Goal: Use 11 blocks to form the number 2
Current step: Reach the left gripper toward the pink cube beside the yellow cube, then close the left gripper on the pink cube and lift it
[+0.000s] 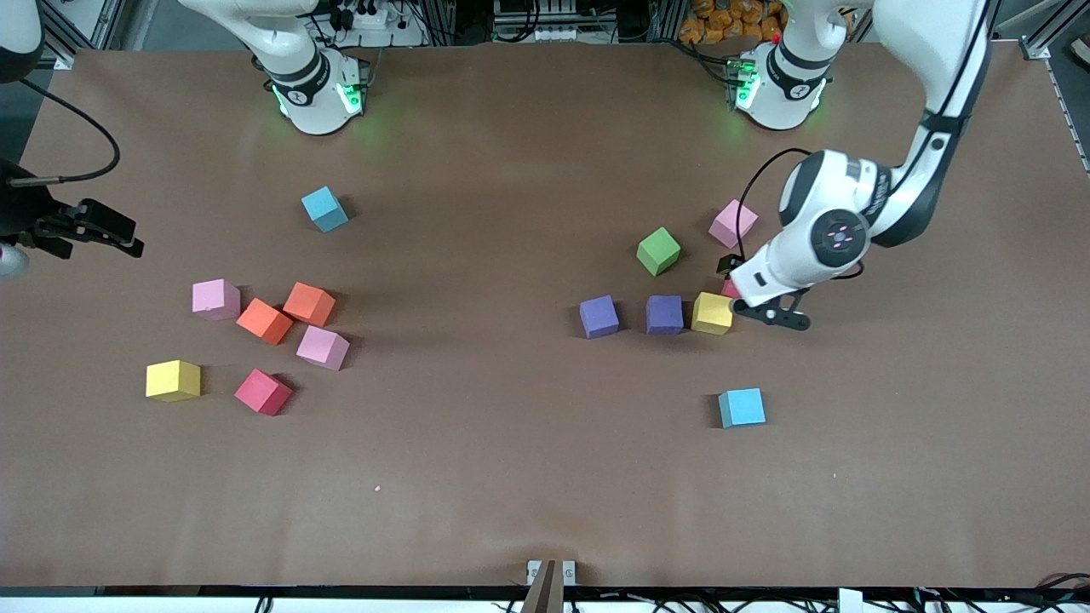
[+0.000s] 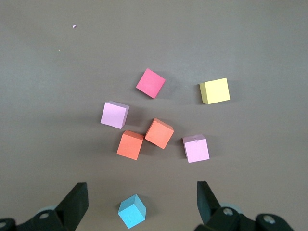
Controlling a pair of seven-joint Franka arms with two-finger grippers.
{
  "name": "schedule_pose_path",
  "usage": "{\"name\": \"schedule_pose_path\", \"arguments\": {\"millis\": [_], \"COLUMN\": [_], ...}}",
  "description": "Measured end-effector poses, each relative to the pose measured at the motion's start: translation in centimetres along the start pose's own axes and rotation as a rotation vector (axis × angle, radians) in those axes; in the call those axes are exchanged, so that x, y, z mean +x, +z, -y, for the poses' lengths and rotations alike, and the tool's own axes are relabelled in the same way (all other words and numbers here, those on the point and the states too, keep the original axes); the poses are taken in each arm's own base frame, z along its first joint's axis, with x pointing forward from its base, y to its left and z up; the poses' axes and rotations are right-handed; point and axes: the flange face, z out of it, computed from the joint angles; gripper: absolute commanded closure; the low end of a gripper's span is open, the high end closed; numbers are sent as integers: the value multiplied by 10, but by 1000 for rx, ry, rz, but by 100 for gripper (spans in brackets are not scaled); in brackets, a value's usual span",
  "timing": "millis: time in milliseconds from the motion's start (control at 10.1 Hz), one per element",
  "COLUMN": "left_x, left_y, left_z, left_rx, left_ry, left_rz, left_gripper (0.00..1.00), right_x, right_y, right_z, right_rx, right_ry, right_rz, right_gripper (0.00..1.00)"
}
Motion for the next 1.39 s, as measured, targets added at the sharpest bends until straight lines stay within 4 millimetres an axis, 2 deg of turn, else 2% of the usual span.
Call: {"name": "schedule_pose_path", "arguments": {"millis": [297, 495, 594, 693, 793, 892, 1090, 1387], "left_x": [4, 5, 5, 5, 5, 5, 11, 19], "left_y": [31, 39, 42, 46, 49, 49, 41, -2], "left_z": [-4, -4, -4, -5, -5, -5, -4, -6], "left_rx": [27, 31, 30, 28, 27, 27, 28, 47], "left_ry": [43, 51, 52, 53, 52, 45, -18, -100], "left_rz": [34, 45, 51, 57, 62, 62, 41, 42], "left_gripper": [0, 0, 12, 57, 82, 87, 87, 87], "right_x": [1, 1, 1, 1, 1, 1, 1, 1], "right_y": [4, 4, 4, 4, 4, 4, 4, 4], "right_z": [0, 0, 0, 0, -1, -2, -3, -3], "right_rx": [0, 0, 0, 0, 0, 0, 0, 0], "right_ry": [0, -1, -1, -1, 0, 2, 4, 4], "right_rz": [8, 9, 9, 8, 8, 8, 9, 9], "right_gripper": [0, 0, 0, 0, 0, 0, 0, 0]}}
